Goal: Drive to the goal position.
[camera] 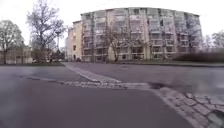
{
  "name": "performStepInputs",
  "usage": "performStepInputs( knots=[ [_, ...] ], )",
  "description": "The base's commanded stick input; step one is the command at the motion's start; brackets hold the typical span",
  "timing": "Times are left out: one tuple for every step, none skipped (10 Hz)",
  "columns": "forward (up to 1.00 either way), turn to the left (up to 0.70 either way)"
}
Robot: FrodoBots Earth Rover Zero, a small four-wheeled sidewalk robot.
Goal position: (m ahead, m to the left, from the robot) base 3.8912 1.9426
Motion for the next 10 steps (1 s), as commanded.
performStepInputs(
  knots=[
    [1.00,0.30],
    [1.00,0.40],
    [1.00,0.40],
    [1.00,0.40],
    [1.00,0.00],
    [1.00,0.00],
    [1.00,0.00],
    [1.00,0.00],
    [1.00,0.00],
    [1.00,0.28]
  ],
)
